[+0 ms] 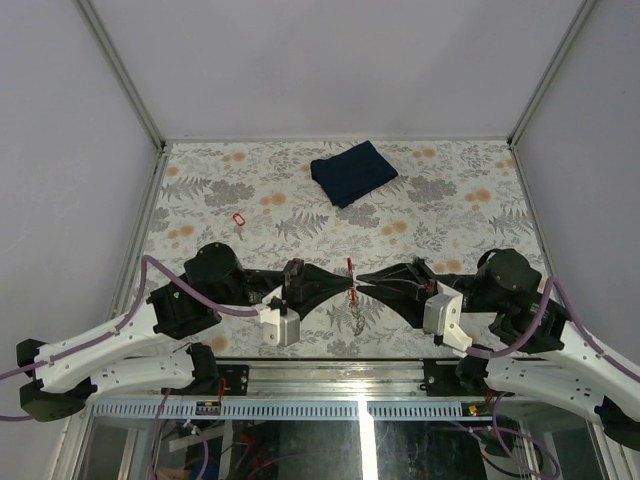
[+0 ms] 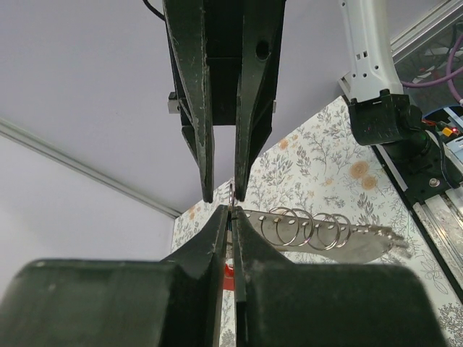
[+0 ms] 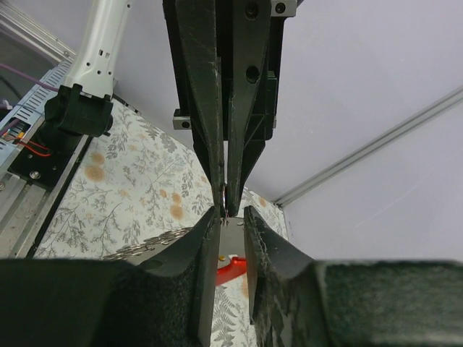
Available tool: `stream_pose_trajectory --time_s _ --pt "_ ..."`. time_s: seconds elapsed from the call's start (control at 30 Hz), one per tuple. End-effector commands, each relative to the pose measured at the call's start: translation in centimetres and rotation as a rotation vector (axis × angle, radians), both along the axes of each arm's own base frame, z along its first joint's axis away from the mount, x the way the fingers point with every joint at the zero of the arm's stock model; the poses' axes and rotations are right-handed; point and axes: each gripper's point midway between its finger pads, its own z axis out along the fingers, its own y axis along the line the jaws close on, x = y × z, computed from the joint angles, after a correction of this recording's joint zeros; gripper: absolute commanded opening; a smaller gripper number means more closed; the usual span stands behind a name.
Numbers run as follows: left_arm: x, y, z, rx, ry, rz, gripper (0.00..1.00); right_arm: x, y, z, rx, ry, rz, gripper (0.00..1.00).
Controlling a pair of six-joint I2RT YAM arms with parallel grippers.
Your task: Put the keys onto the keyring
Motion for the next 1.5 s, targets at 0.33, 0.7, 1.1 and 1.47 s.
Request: stream_pose_trajectory --time_s 0.33,0.7,1.1,1.47 --pt "-1.1 0.5 3.6 -0.095 -0.055 -0.045 0.0 -0.4 0.8 0.9 0.034 0.0 0.036 0.13" --pt "-0.7 0.9 3.9 -0.112 -0.038 -0.013 0.23 0.2 0.3 2.0 0.059 -0.011 -0.007 0.0" --pt "3.4 3.0 0.0 -0.042 0.437 0.304 0.7 1.9 -0.9 1.0 0.01 -0.073 -0.124 0.0" --pt "6.8 6.7 -11.6 0.098 0.942 0.767 0.61 4.2 -3.7 -3.6 -0.099 0.102 -0.329 0.0"
